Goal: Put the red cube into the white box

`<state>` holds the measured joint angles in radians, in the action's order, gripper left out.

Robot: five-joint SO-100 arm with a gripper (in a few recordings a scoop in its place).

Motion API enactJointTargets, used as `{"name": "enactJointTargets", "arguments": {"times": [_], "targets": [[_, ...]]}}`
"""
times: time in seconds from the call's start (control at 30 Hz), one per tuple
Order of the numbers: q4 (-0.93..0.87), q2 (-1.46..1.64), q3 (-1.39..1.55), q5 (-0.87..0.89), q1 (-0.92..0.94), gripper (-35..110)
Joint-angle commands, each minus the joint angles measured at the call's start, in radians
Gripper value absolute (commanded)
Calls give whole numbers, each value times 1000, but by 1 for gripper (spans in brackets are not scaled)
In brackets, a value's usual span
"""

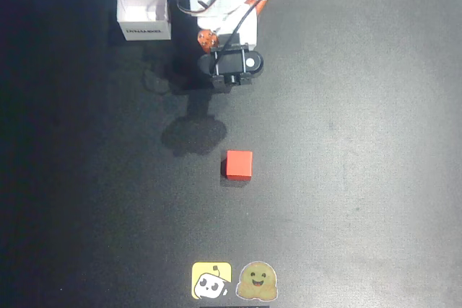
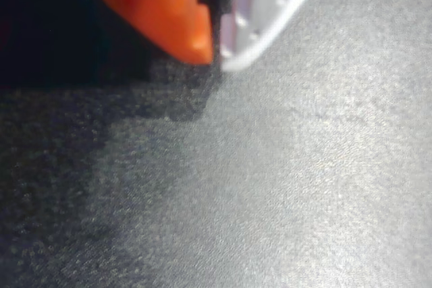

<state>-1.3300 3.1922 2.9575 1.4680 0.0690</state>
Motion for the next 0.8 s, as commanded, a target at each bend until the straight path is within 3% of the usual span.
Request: {"name": "enactJointTargets", "arguments": {"times": [0.0, 0.53, 0.77], "targets": [[-2, 3, -3, -5, 6, 0], [0, 3, -8, -25, 8, 6], [-57, -34, -155, -38, -11, 7]]}}
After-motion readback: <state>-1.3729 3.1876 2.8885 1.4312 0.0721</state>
